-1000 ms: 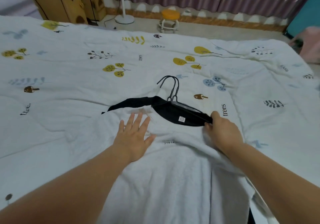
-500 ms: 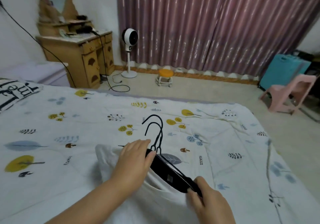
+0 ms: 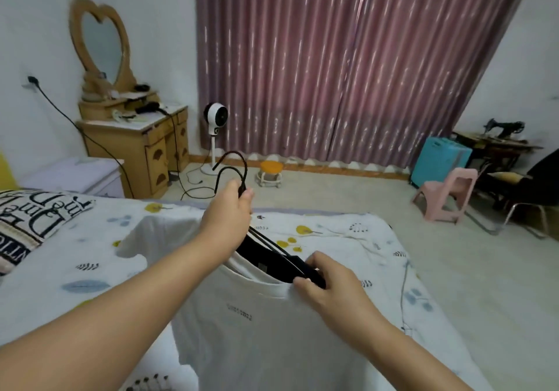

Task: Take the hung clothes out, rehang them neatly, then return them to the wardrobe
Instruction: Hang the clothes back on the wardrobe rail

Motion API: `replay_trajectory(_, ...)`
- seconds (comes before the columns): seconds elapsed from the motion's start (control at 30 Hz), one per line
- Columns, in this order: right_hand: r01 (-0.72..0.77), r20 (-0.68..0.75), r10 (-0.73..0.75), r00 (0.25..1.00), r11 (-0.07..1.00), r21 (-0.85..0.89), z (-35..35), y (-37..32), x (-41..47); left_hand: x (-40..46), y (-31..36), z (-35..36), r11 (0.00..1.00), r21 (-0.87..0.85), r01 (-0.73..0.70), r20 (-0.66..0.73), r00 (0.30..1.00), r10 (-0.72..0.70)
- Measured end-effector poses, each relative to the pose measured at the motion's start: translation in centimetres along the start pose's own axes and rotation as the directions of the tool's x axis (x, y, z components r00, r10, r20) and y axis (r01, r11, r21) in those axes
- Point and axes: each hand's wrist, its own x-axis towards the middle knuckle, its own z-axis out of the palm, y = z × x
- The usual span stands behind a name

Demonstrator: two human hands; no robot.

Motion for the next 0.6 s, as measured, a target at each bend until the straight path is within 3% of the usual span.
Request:
replay_trajectory(0.1,-0.005,0.196,-0.022,0.98,0.991,0.137,-2.1,-5.6,-2.9,-1.1,4.1,-3.5,0.997,-0.037,-0.074,-0.062,0.996,0.072)
replay_trajectory(0.2,0.055,0.269,-0.128,0.954,0.963,0.263,-3.5,-10.7,-6.1,-2.5,8.6,-6.5,0.983,-0.093,-0.158,-0.08,0.985,0.151)
replay_trajectory(0.3,0.088,0.211,-0.218,0.953,0.865,0.495,-4.0,-14.6,-9.3,-3.8,12.6,-9.7,0.968,-0.129,-0.215,-0.11,0.973,0.201)
replay_trajectory(0.43,0.139,0.109,-0.25,0.962,0.793,0.593,-4.8,-17.7,-12.5,-7.2,16.1,-12.8,0.986,0.106,-0.127,-0.149,0.979,0.142)
replay_trajectory(0.53,0.179,0.061,-0.27,0.961,0.775,0.606,-5.9,-19.5,-14.4,-11.7,17.7,-14.2,0.992,-0.062,-0.107,-0.225,0.97,0.09)
replay_trajectory(0.6,0.216,0.044,-0.305,0.951,0.763,0.61,-6.5,-20.5,-15.6,-14.4,18.6,-14.8,0.962,-0.267,-0.061,-0.137,0.99,0.025)
